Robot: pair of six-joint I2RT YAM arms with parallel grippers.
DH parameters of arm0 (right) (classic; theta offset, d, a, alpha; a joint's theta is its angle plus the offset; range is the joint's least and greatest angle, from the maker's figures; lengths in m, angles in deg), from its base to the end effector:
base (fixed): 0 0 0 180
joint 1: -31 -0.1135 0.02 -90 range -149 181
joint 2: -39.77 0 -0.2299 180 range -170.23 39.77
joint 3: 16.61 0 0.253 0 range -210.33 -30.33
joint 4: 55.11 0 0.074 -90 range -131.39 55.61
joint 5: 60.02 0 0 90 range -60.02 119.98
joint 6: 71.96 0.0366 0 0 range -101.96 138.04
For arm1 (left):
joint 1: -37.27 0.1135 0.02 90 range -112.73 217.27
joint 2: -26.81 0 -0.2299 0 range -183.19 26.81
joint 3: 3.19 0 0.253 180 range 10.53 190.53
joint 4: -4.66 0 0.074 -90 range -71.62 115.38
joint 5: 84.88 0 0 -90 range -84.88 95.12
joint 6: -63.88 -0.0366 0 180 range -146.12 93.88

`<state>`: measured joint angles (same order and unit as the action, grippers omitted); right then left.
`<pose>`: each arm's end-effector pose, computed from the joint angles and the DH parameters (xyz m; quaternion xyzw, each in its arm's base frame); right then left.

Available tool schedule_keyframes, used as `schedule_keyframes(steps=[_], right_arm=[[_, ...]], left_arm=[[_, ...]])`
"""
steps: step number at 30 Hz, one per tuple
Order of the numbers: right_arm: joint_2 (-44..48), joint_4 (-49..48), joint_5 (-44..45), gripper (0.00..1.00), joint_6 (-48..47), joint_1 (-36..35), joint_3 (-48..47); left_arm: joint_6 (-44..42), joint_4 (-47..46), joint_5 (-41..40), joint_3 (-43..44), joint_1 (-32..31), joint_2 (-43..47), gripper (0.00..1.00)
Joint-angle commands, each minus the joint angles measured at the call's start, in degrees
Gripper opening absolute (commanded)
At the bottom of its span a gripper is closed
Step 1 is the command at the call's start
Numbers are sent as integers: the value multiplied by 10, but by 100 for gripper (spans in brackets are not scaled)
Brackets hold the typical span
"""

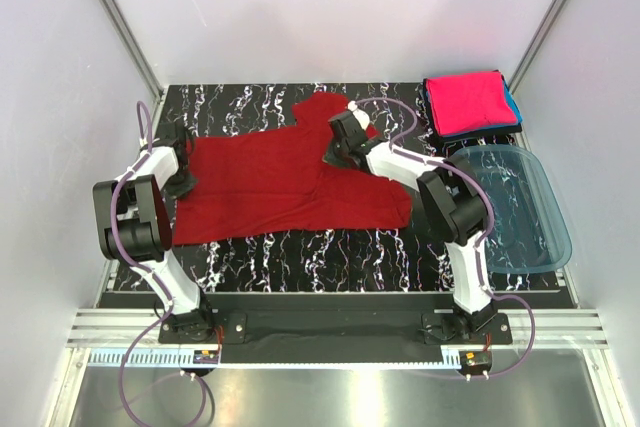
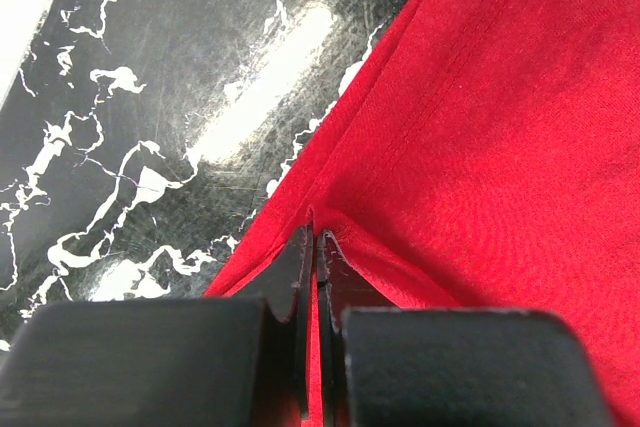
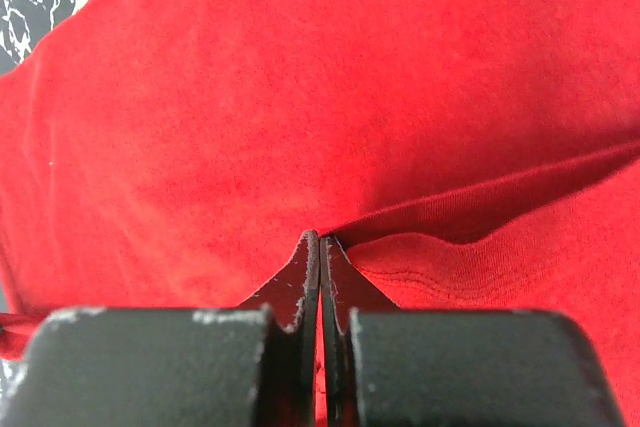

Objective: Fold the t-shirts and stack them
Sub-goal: Fold the tshirt

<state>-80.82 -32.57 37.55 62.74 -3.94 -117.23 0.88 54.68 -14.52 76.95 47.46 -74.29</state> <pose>0.3766 0.2573 0.1505 0.1042 0.9078 0.2109 0.3473 0.3284 0.0715 0.1460 -0.3366 0.9121 0.1426 0.1856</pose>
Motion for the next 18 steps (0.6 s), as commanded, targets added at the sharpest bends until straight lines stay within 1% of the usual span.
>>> schedule_keyframes(steps=[1,4,5,6,7,8,9,10,11,12,15,17,18], right_arm=[[-10,-24,-5,0,-53,-6,-46],[-22,-23,-6,0,-62,-5,-61],[-24,-23,-11,2,-65,-5,-64],[-26,-21,-23,8,-67,-5,-68],[-25,-12,-26,23,-73,-5,-71],[-21,-8,-29,28,-75,-5,-71],[-14,-4,-28,30,-80,-5,-71],[4,5,-28,31,-91,-5,-70],[16,8,-28,32,-98,-5,-67],[37,15,-28,36,-117,-4,-68],[62,57,-28,41,-147,-1,-77],[71,82,-25,41,-156,7,-79],[77,112,-23,41,-158,13,-79]], left_arm=[[0,-13,-21,12,4,4,0],[2,-9,-24,13,4,-2,0],[2,-7,-25,14,4,-4,1],[4,2,-32,17,4,-6,3],[6,7,-38,18,4,-5,4],[8,11,-46,20,4,-1,7],[7,18,-62,21,4,11,18],[11,19,-71,21,4,19,23],[12,20,-78,21,5,27,24],[14,21,-82,25,6,41,25],[18,27,-79,35,11,61,32],[20,32,-72,43,11,73,32],[22,32,-64,45,11,78,32]])
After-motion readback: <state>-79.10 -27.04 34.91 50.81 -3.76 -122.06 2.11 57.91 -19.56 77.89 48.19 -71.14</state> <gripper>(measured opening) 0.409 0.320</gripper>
